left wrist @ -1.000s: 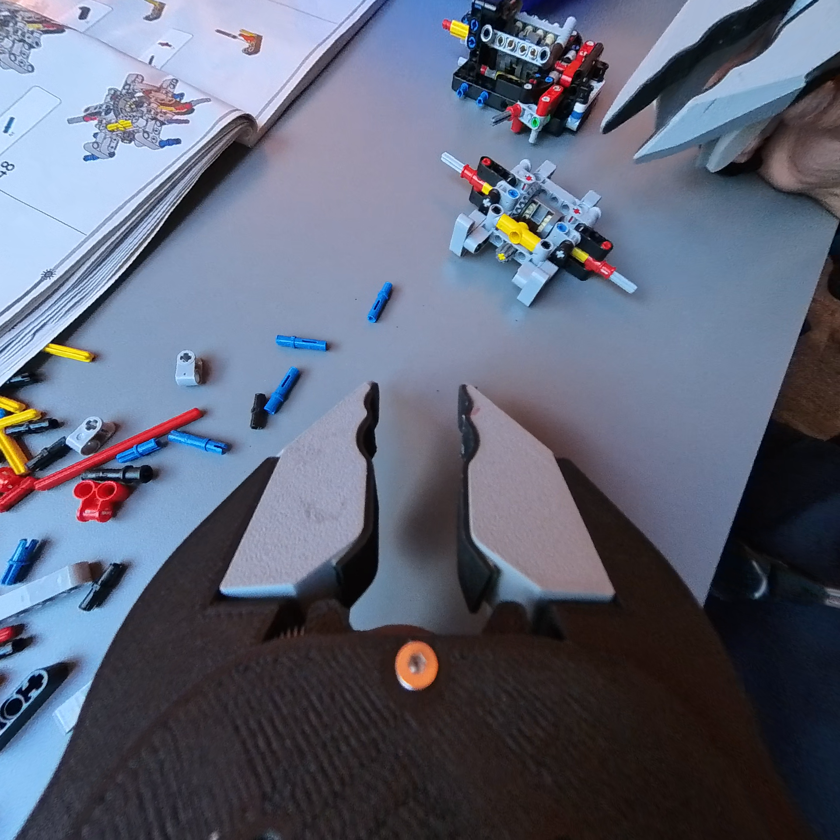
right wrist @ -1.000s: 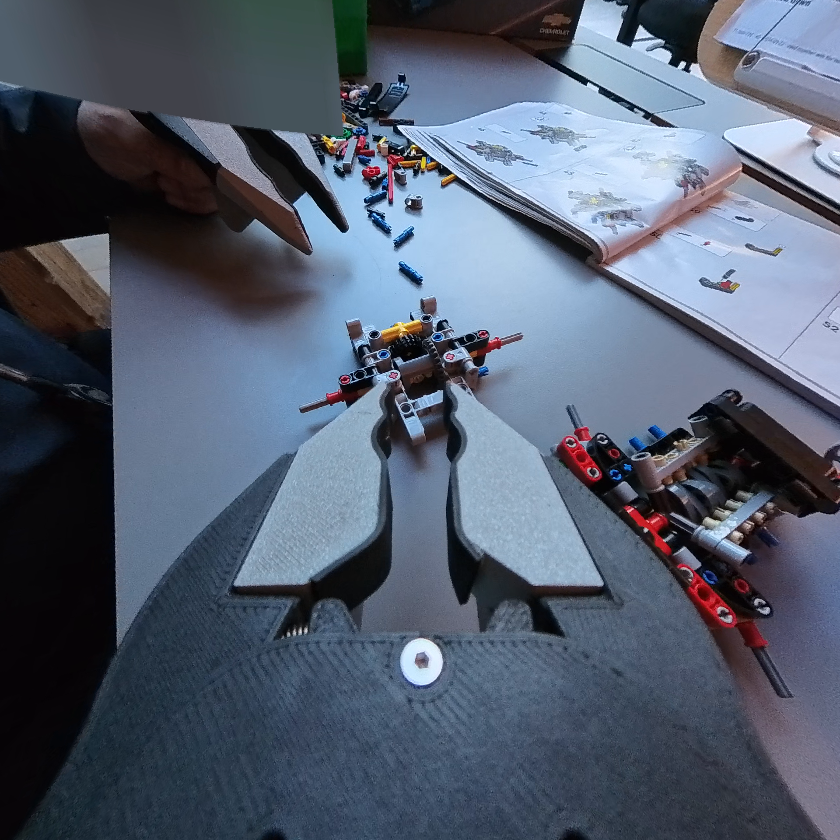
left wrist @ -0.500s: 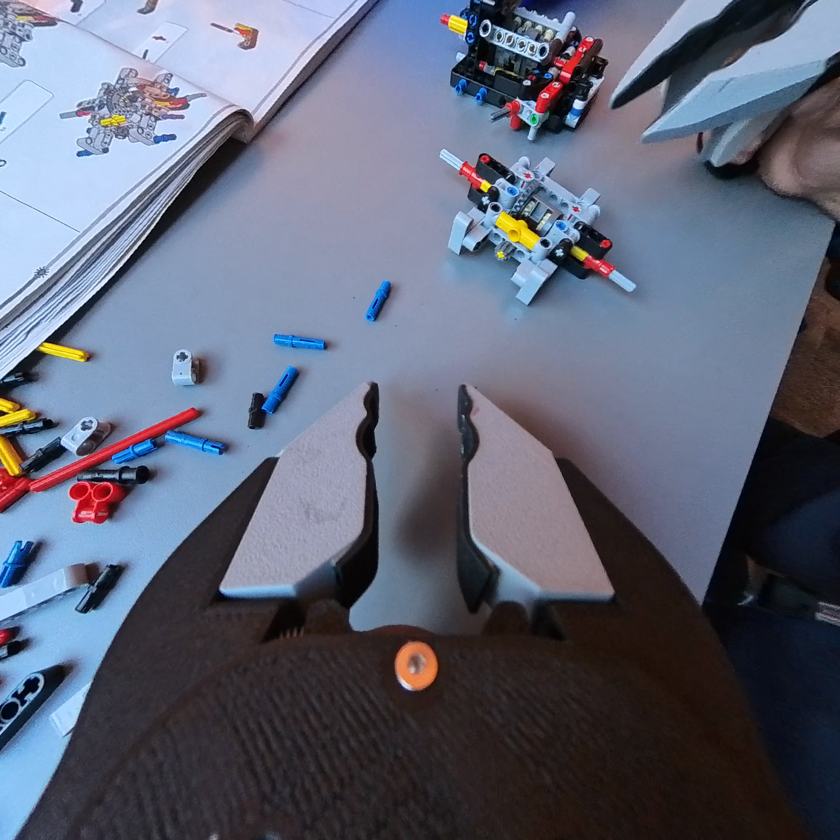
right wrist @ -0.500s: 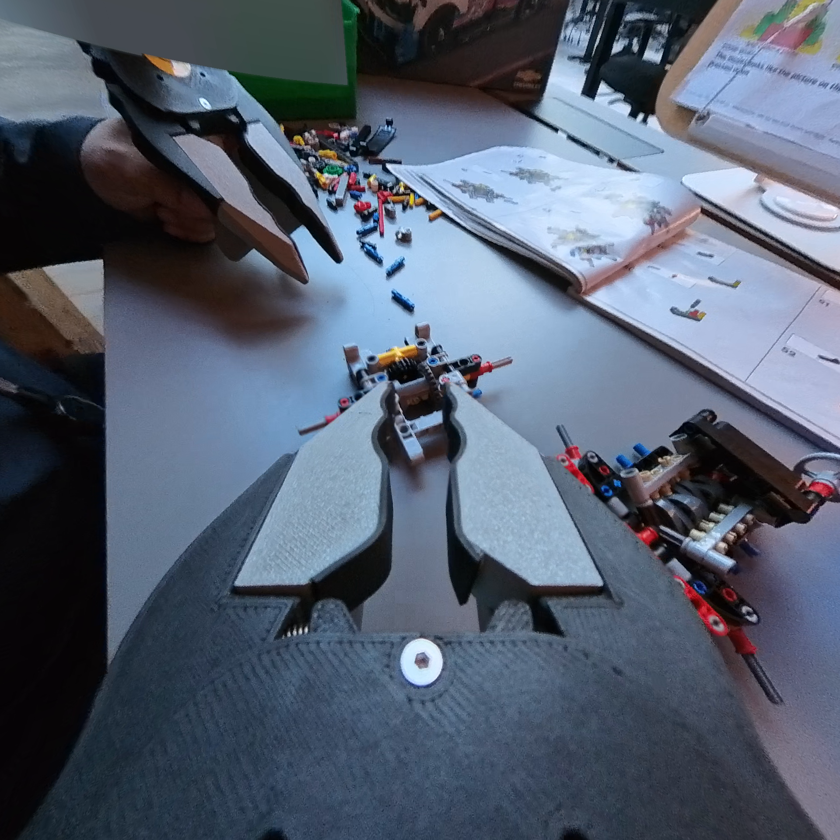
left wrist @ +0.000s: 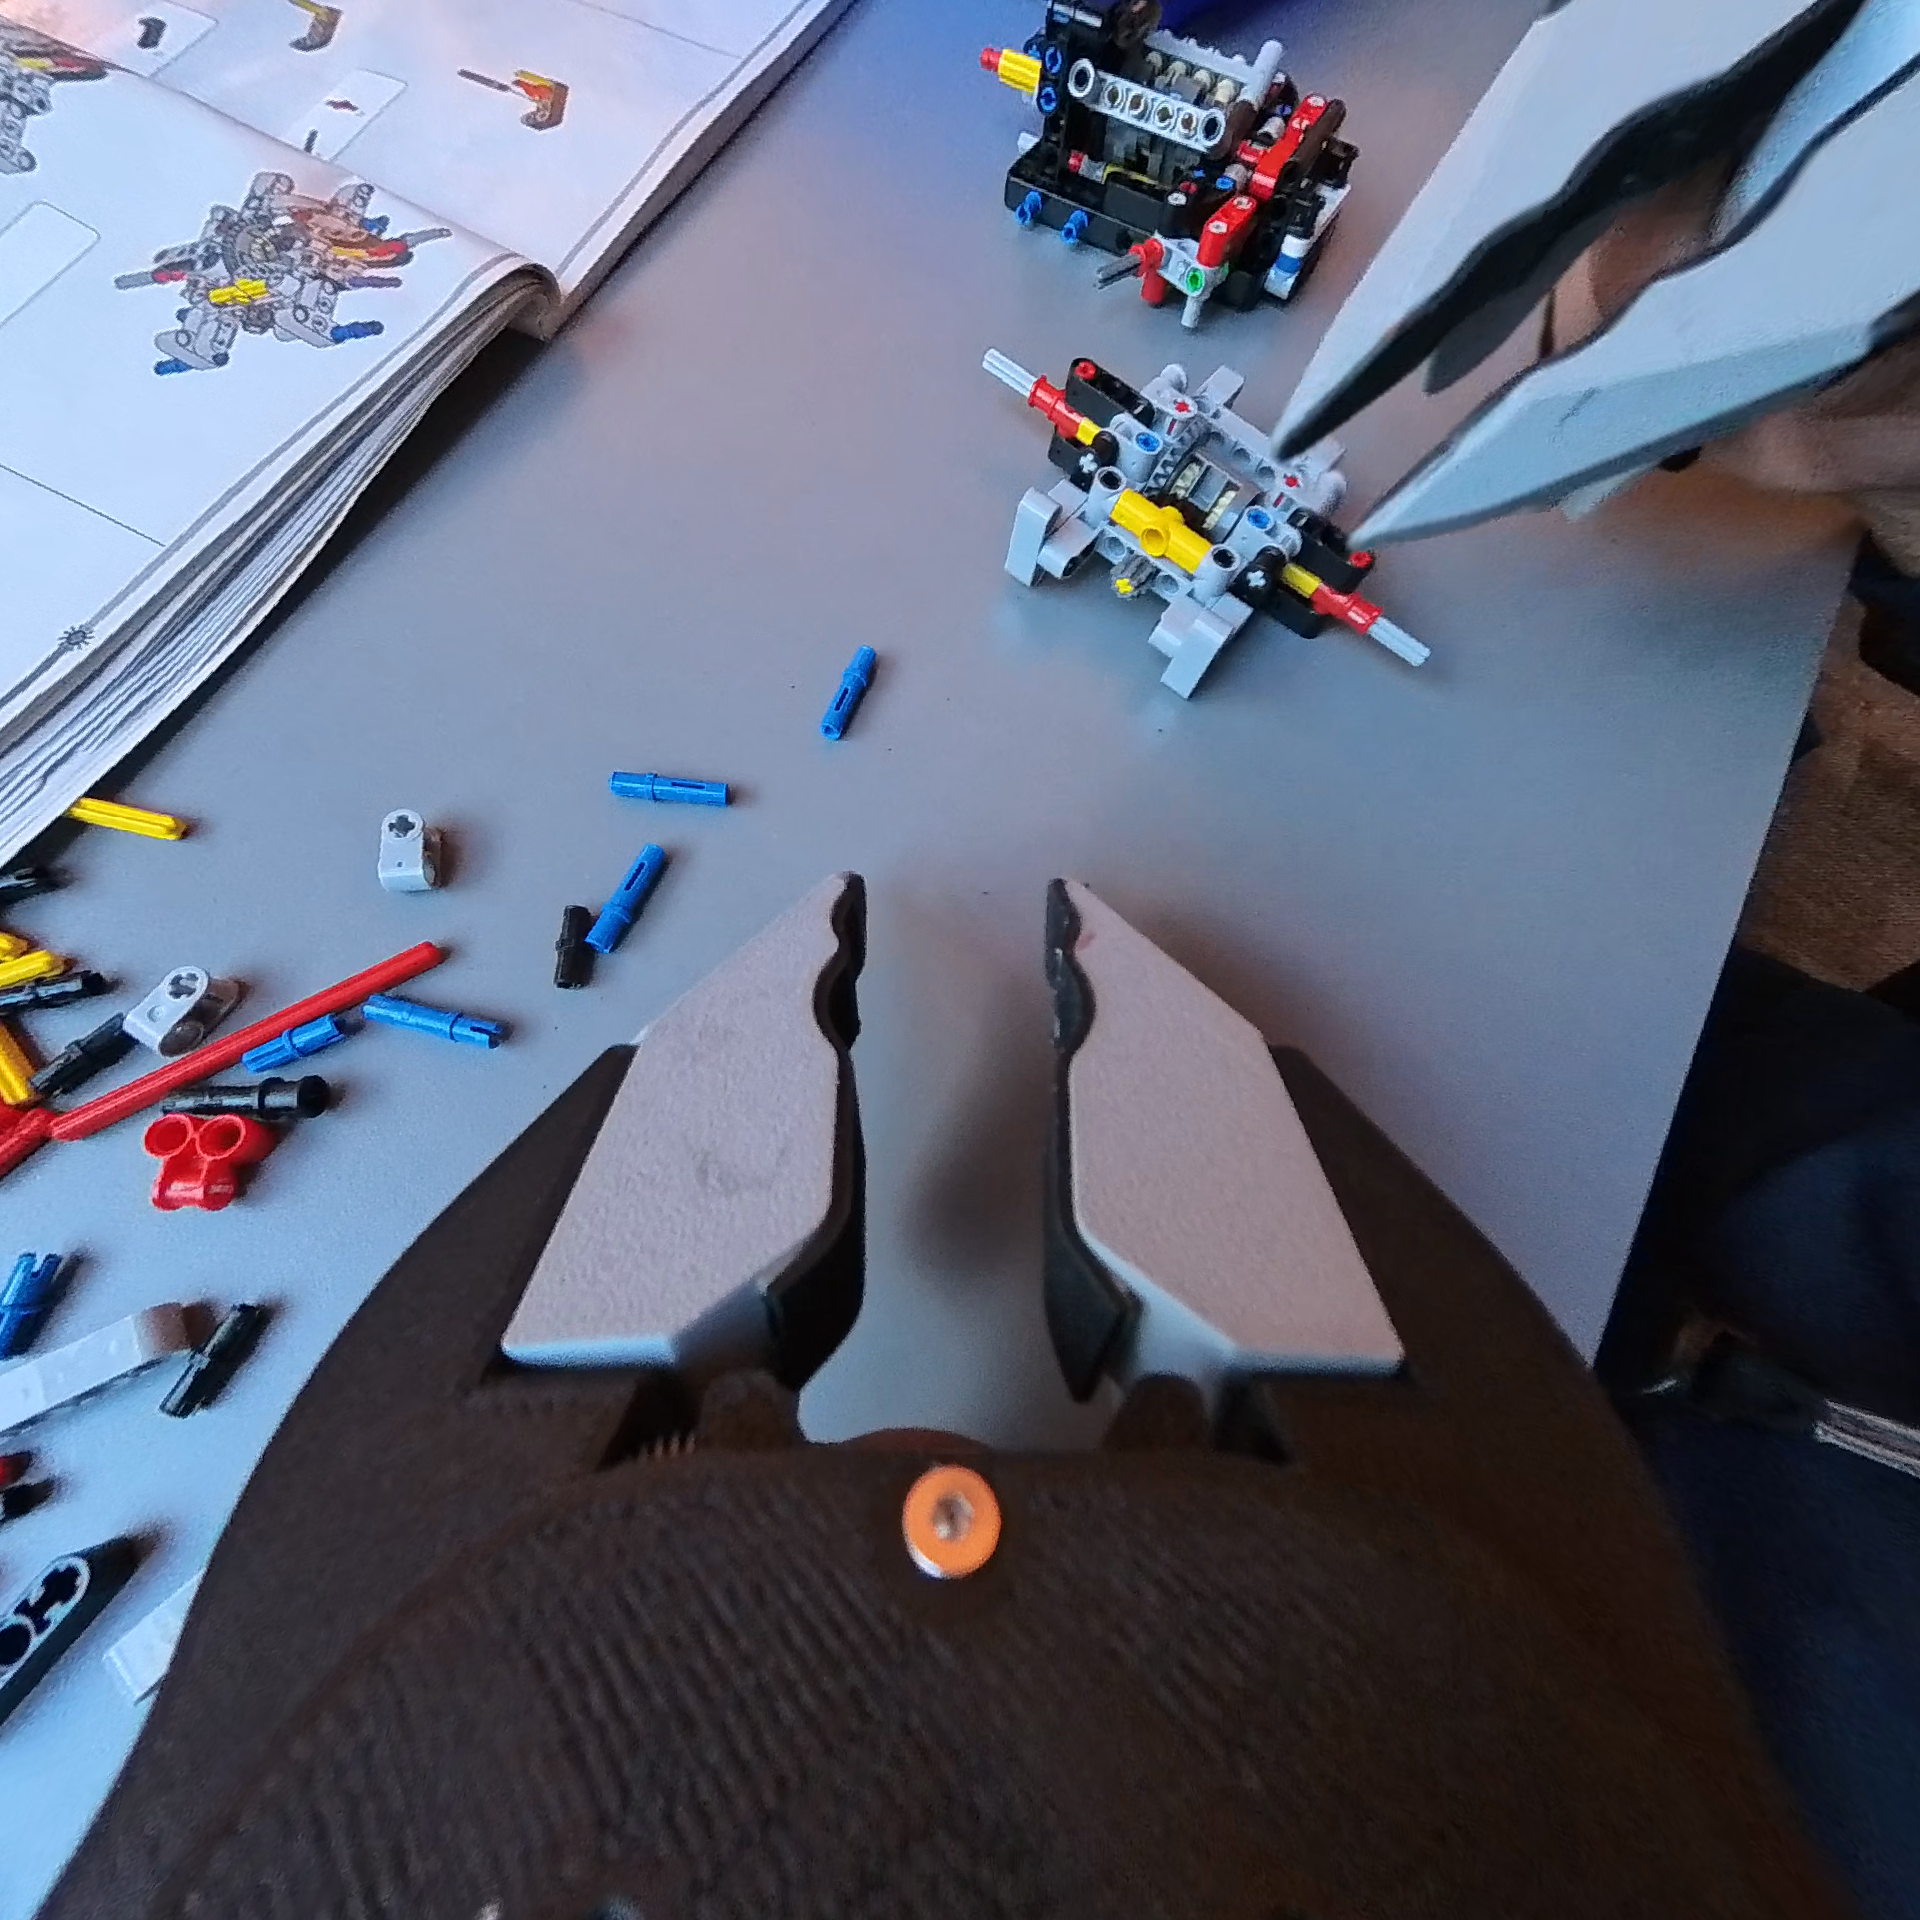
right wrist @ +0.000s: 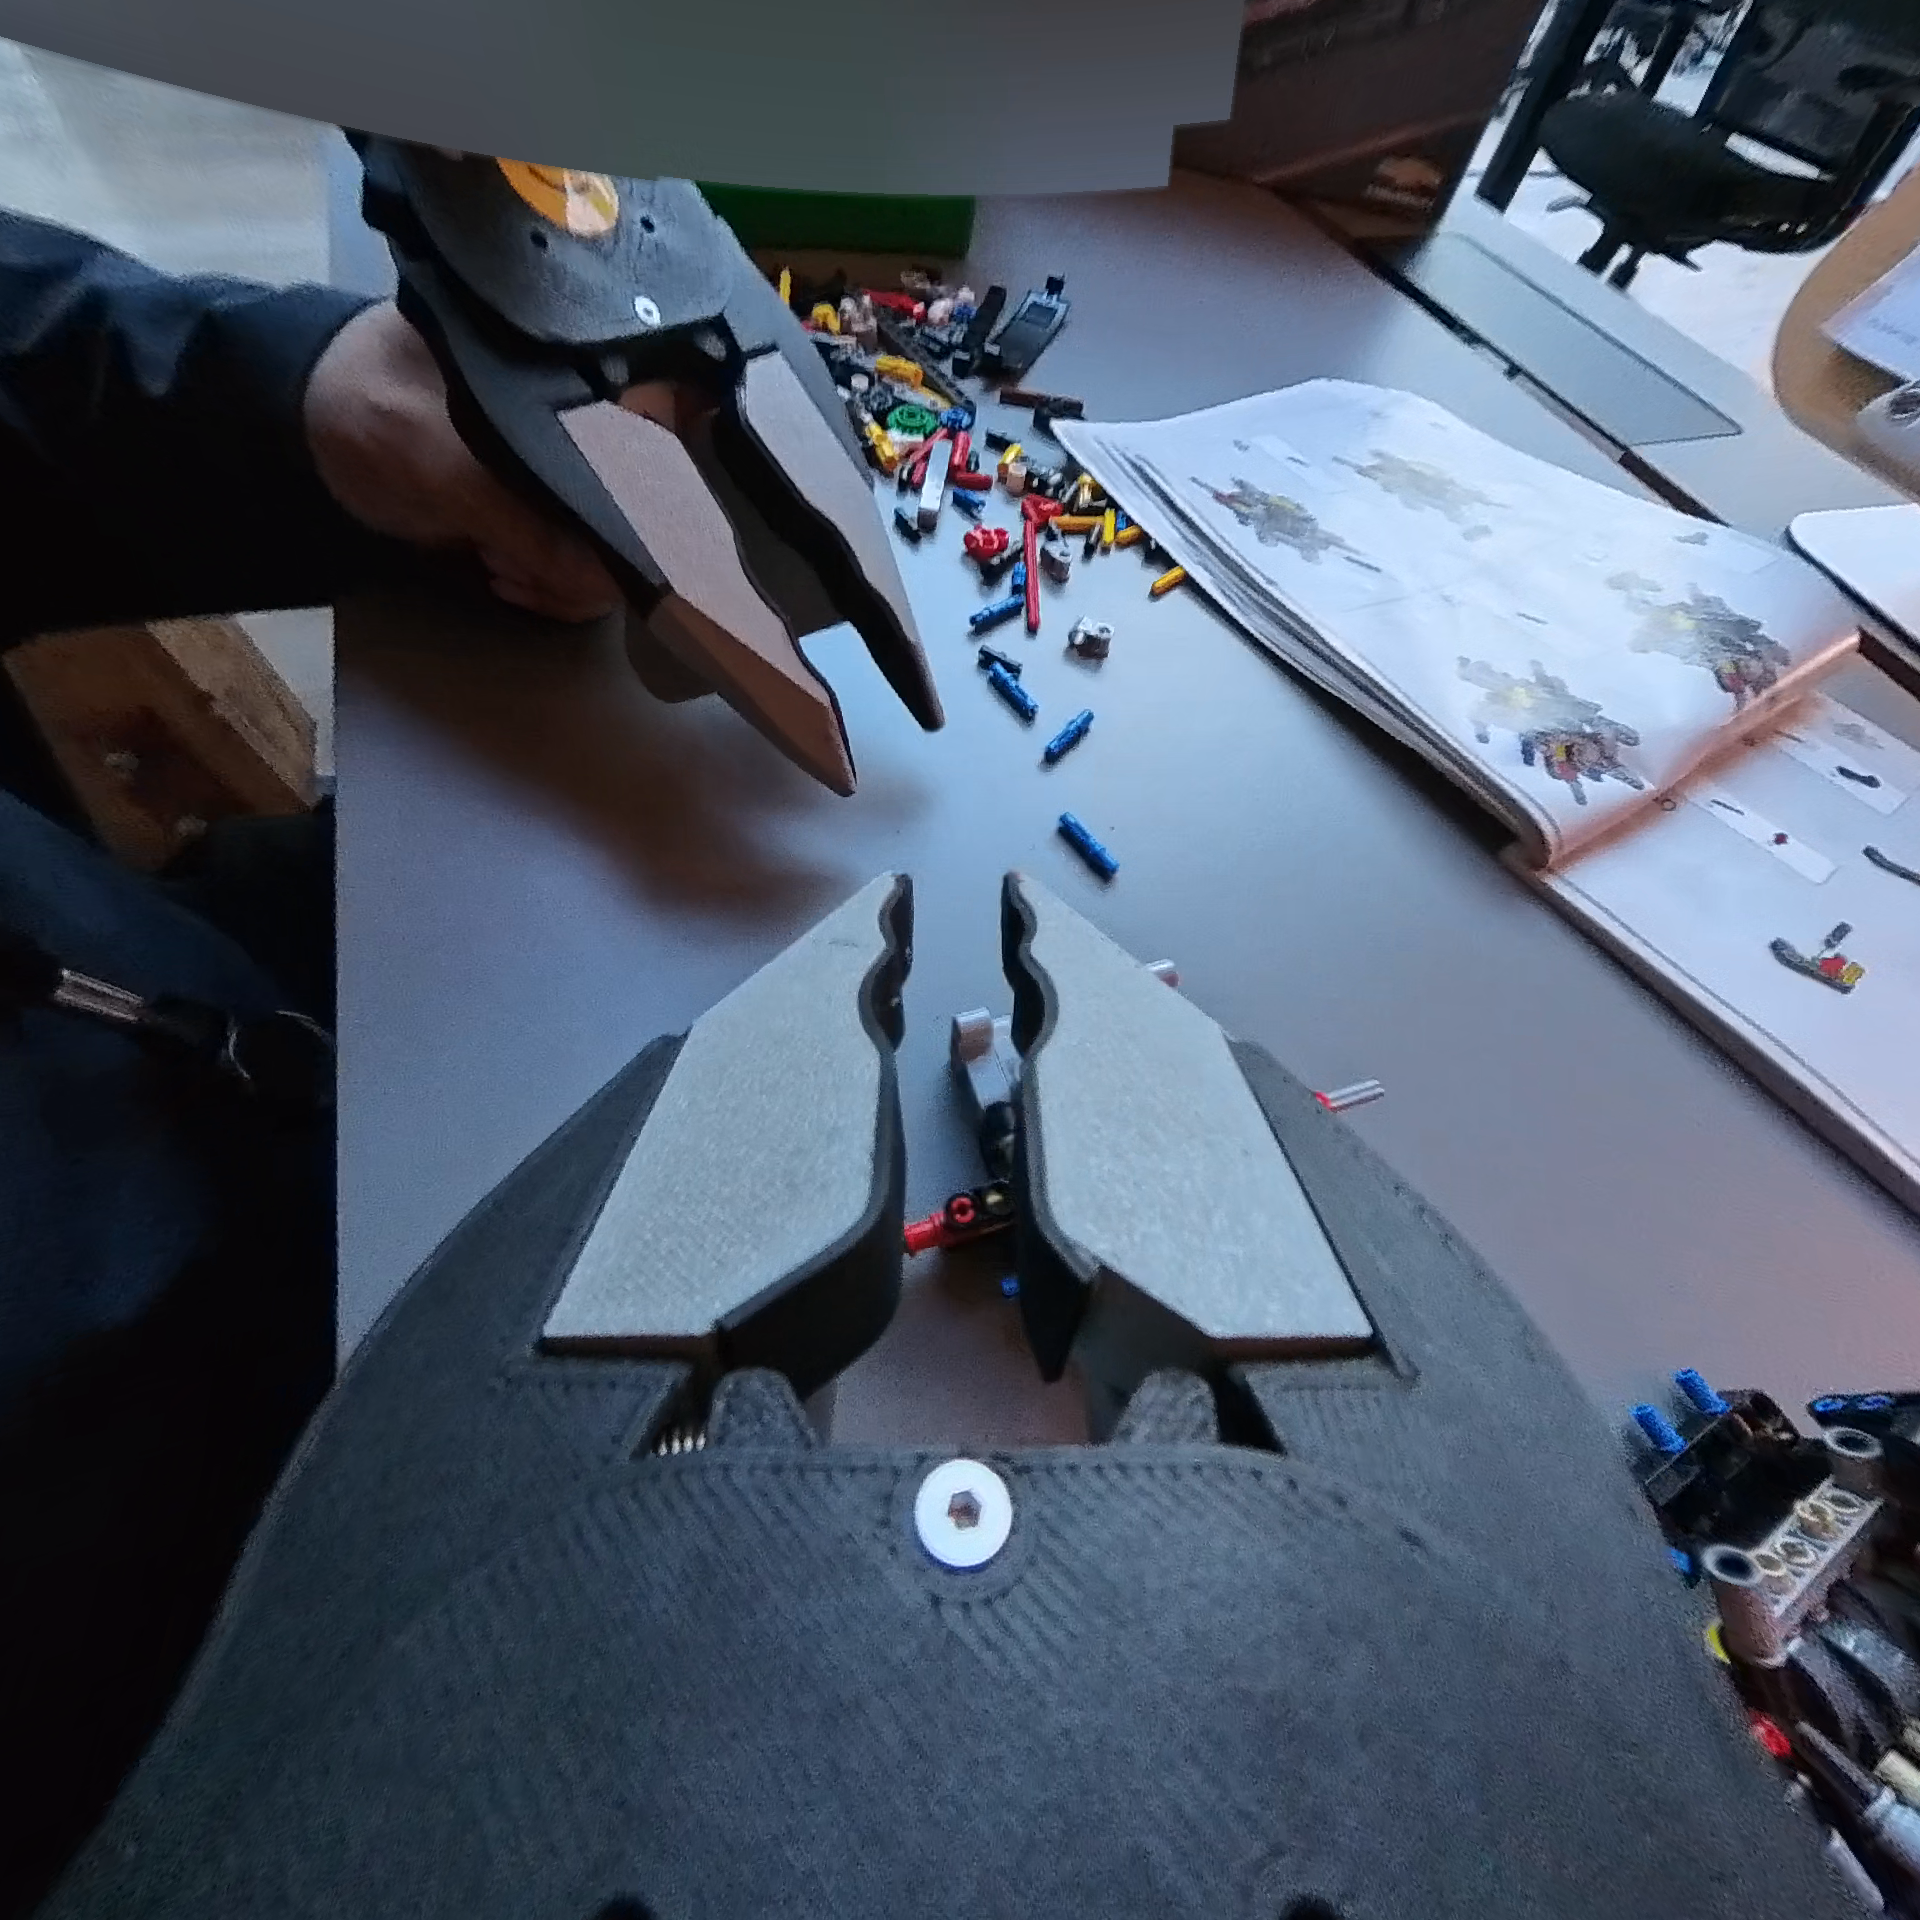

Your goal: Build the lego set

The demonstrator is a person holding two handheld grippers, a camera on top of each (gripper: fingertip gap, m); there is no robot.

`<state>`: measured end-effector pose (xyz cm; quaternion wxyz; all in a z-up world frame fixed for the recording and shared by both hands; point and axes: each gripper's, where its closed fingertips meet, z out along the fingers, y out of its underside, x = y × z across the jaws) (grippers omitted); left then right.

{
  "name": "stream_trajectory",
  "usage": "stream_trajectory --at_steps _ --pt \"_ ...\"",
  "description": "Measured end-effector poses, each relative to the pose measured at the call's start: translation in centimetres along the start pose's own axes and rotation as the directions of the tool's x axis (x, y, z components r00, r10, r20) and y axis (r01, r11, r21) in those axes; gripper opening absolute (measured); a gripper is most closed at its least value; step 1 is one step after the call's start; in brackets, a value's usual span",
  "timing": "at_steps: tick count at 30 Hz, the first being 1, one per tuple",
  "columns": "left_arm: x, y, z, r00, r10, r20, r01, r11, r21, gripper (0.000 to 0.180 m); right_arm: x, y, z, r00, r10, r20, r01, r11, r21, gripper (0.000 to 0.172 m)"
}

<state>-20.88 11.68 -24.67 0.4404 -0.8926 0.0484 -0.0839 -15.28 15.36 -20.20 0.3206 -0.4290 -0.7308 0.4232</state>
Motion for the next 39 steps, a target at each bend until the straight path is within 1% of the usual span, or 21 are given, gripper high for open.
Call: stream_trajectory --at_steps 3,8,12,15,18,23,26,29,33,39 --pt "0.0 0.0 0.0 1.0 -0.002 -0.004 0.002 1.0 0.0 0.032 -0.1 0.7 0.5 1.0 -0.02 -0.006 0.02 0.999 -0.037 0.013" --pt "0.0 0.0 0.0 1.0 -0.011 -0.007 0.011 1.0 0.002 0.032 -0.3 1.8 1.1 0.999 0.021 0.032 -0.018 0.995 -0.097 0.014" --pt "0.0 0.1 0.1 1.0 -0.009 -0.004 0.009 1.0 -0.006 0.033 -0.9 2.9 1.1 0.998 0.022 0.057 -0.014 0.989 -0.147 0.008" --pt "-0.1 0.1 0.1 1.0 -0.014 -0.002 0.014 1.0 -0.007 0.033 -0.9 2.6 0.6 0.998 0.023 0.052 -0.016 0.993 -0.12 0.012" --pt "-0.2 0.0 0.1 1.0 -0.016 0.001 0.016 1.0 -0.004 0.033 -0.1 2.5 -0.7 0.999 0.027 0.024 -0.025 0.994 -0.103 0.013" --pt "-0.1 0.1 0.1 1.0 -0.014 0.001 0.014 1.0 -0.006 0.033 2.6 4.2 -3.7 0.995 0.07 -0.071 -0.077 0.991 -0.111 0.013" --pt "-0.1 0.0 0.1 1.0 -0.017 -0.002 0.017 1.0 -0.005 0.032 3.6 5.0 -4.8 0.991 0.092 -0.099 -0.1 0.992 -0.078 0.012" --pt "-0.1 0.0 0.1 1.0 -0.013 -0.002 0.013 1.0 -0.003 0.032 4.2 5.0 -5.0 0.987 0.1 -0.125 -0.101 0.995 -0.002 0.01" --pt "-0.1 0.0 0.0 1.0 -0.012 -0.003 0.012 1.0 0.0 0.032 4.4 5.3 -5.0 0.989 0.096 -0.116 -0.098 0.995 -0.012 0.011" --pt "0.0 0.0 0.1 1.0 -0.016 -0.012 0.016 1.0 -0.004 0.032 4.3 5.0 -5.5 0.992 0.091 -0.091 -0.089 0.996 0.023 0.011"
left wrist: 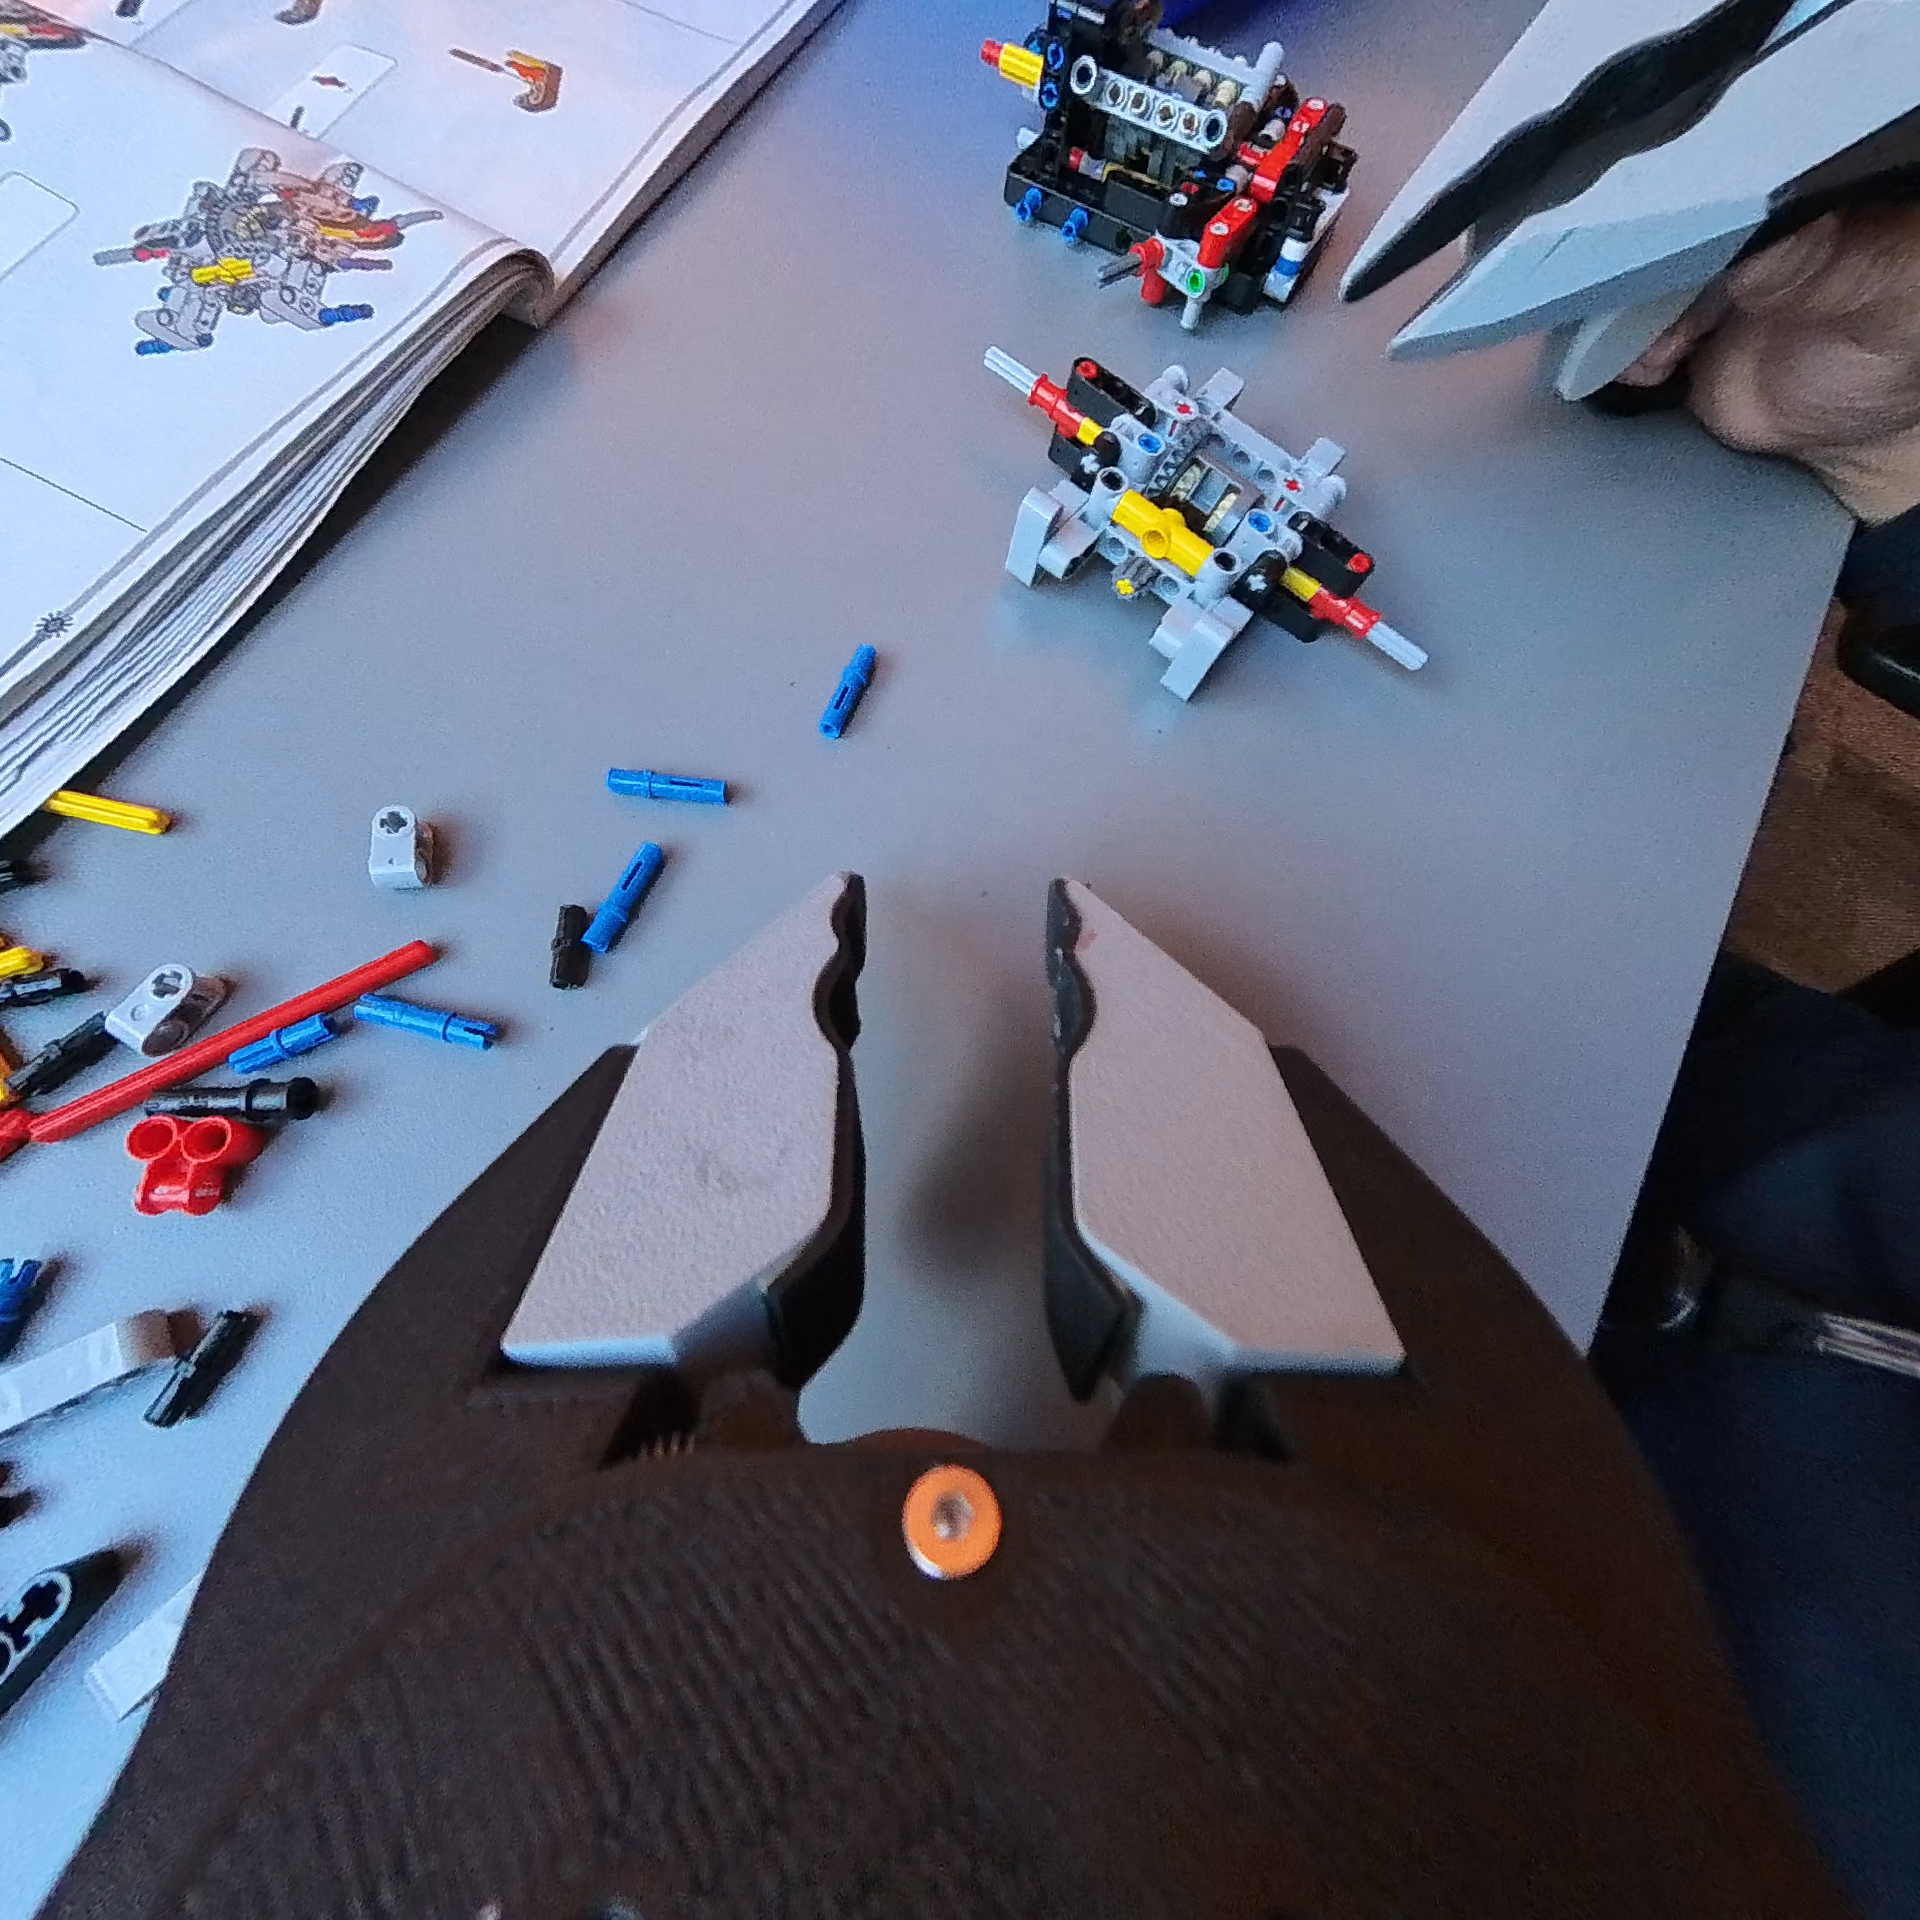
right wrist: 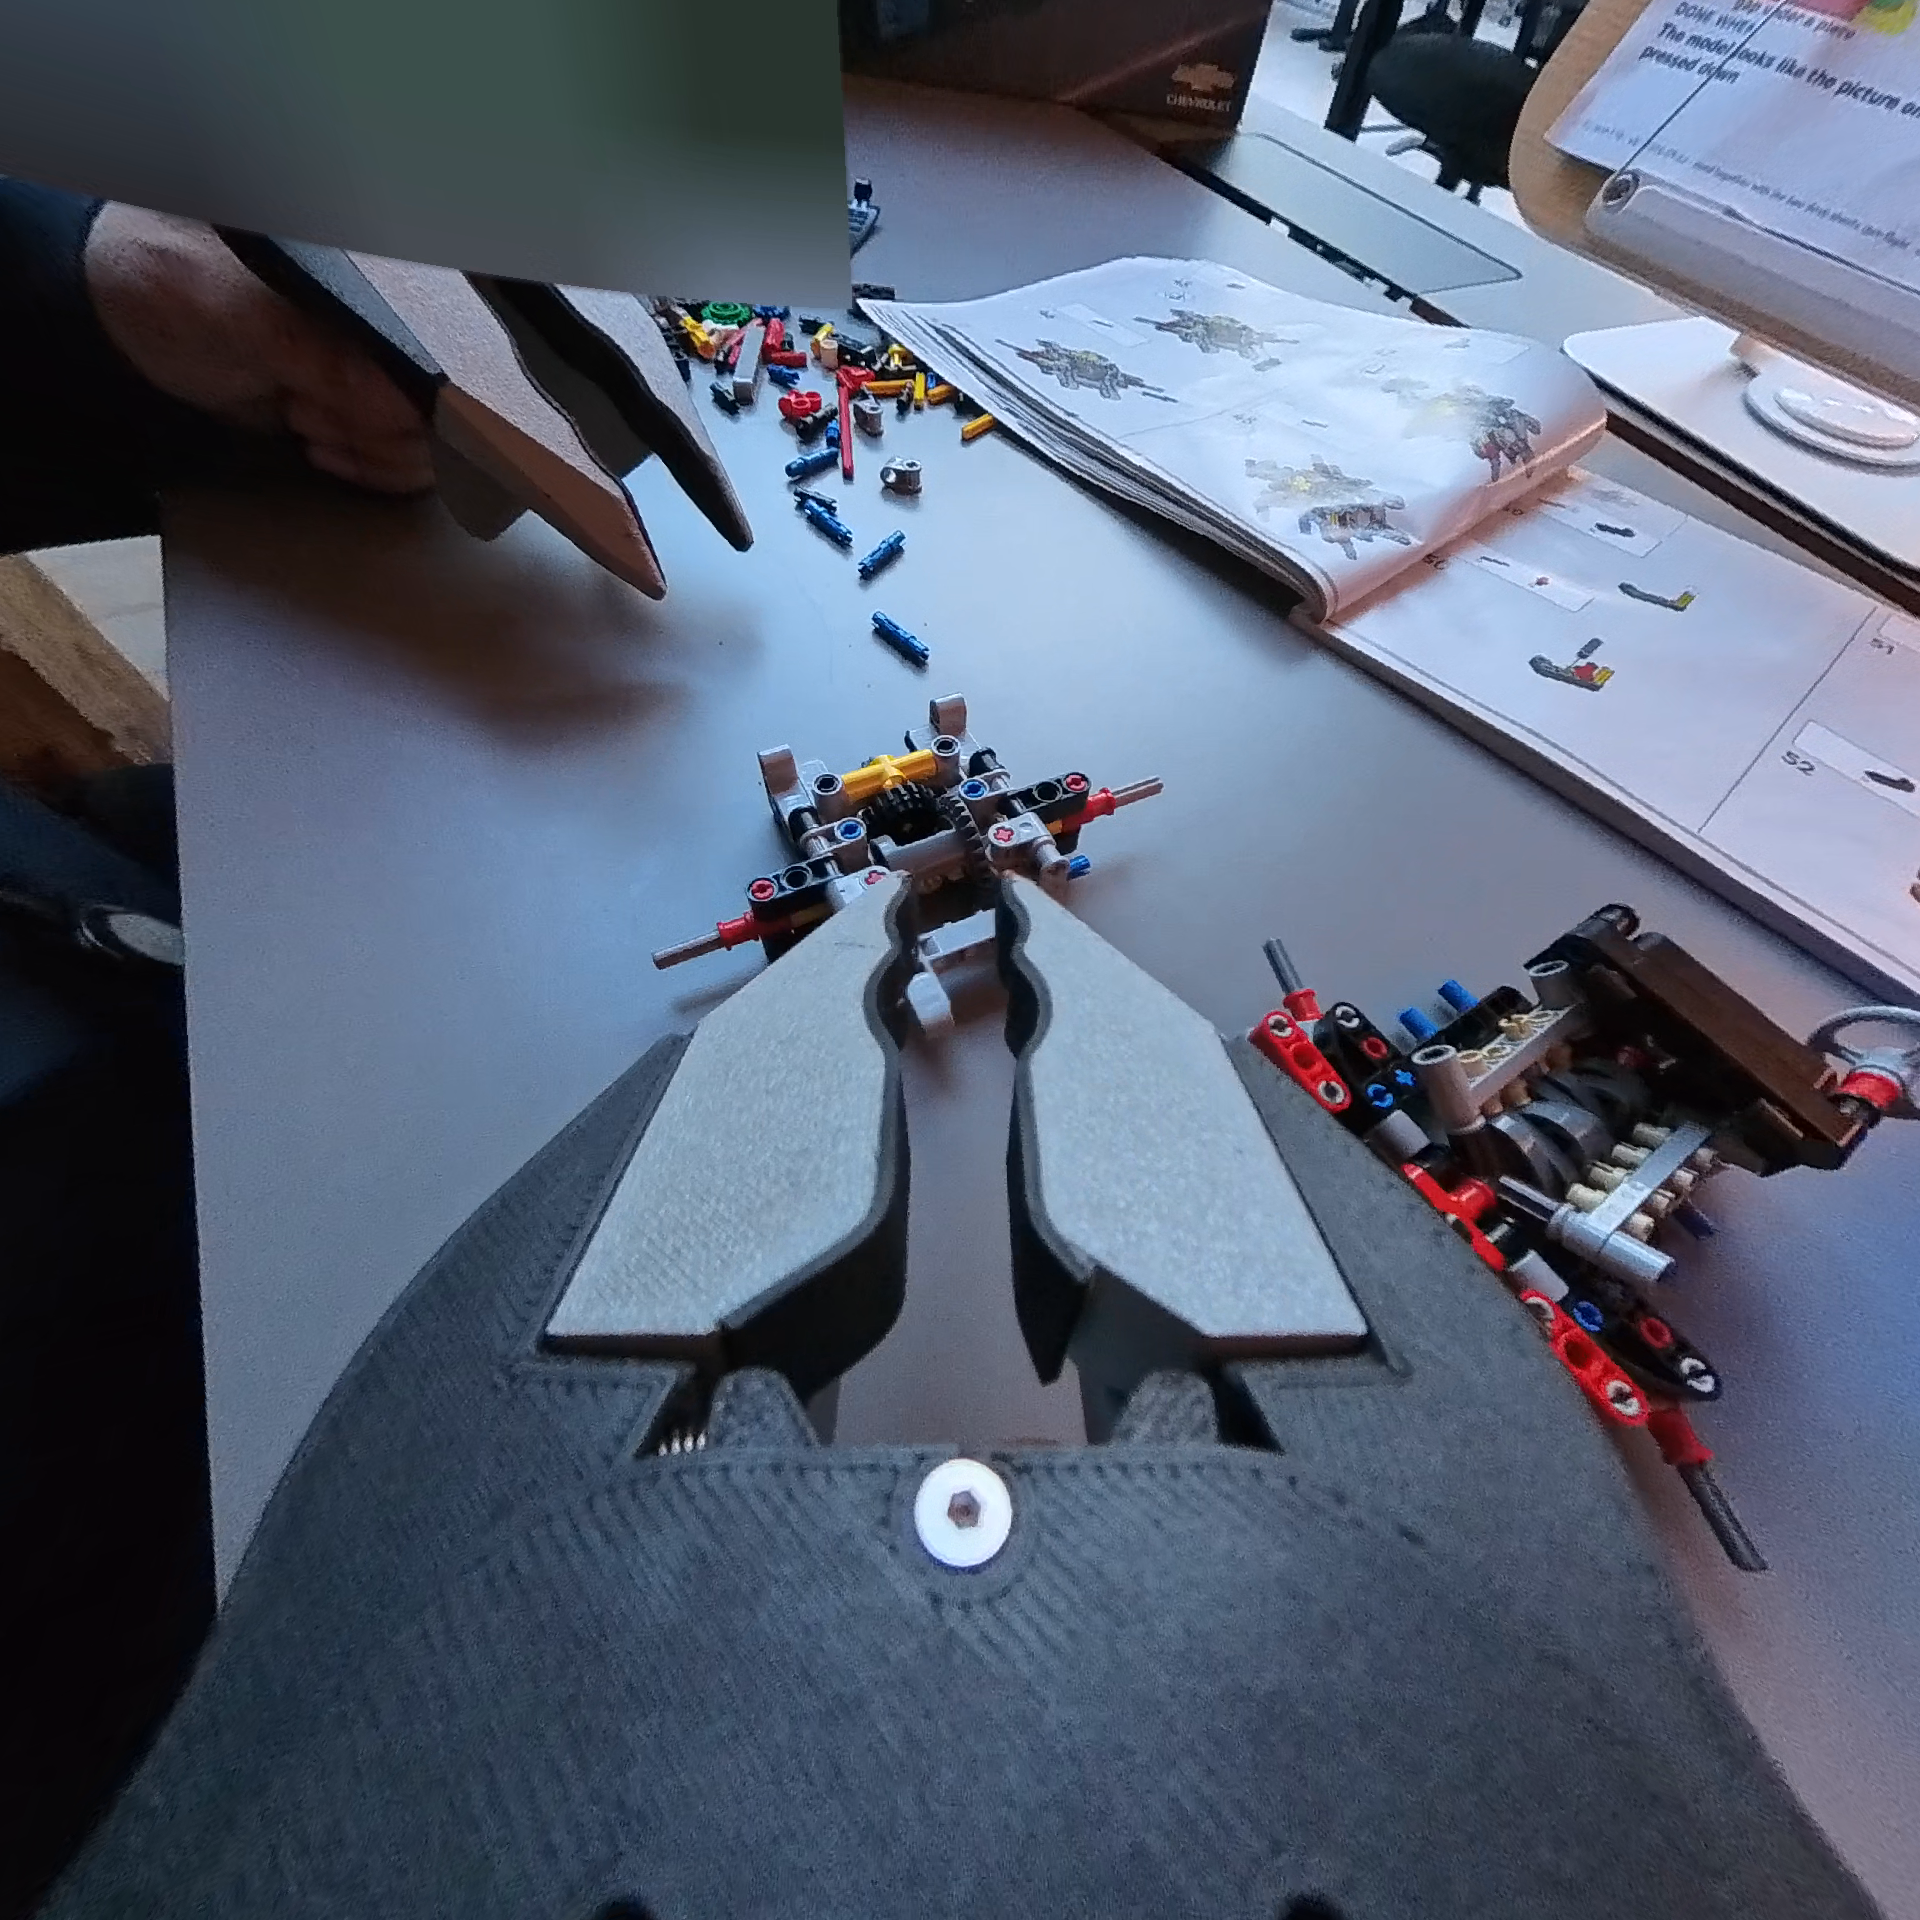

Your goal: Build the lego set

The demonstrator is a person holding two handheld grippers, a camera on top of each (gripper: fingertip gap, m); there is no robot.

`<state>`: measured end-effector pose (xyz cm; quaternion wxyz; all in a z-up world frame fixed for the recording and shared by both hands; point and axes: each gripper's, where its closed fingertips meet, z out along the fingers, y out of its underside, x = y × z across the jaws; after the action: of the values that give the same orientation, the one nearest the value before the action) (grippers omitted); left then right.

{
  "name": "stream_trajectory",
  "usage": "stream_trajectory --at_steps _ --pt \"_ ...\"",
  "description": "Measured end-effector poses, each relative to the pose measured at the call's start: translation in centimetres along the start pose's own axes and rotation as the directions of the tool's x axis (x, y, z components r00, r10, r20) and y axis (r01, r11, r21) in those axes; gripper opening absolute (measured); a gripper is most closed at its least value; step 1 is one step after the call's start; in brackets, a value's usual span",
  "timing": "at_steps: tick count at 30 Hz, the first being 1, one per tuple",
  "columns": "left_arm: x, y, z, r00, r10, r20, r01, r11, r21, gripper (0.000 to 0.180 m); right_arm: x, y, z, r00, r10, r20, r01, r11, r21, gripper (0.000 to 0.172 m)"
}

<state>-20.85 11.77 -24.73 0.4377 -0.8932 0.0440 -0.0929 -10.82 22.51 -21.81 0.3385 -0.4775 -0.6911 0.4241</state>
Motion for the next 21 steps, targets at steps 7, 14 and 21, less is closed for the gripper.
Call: stream_trajectory --at_steps 7,14,21 --pt "-0.09 0.02 0.07 1.0 0.0 0.007 0.0 1.0 -0.003 0.033 -0.27 -0.13 -0.16 0.999 0.014 0.04 -0.015 1.0 0.012 0.012" --pt "-0.15 0.04 0.1 1.0 -0.001 0.012 0.001 1.0 -0.006 0.032 -0.41 0.07 0.03 0.999 -0.002 0.036 0.002 1.0 -0.005 0.011" --pt "-0.13 0.01 0.08 1.0 0.0 0.01 0.0 1.0 -0.004 0.032 -0.41 -0.2 0.13 1.0 -0.012 0.026 0.012 1.0 0.009 0.01"
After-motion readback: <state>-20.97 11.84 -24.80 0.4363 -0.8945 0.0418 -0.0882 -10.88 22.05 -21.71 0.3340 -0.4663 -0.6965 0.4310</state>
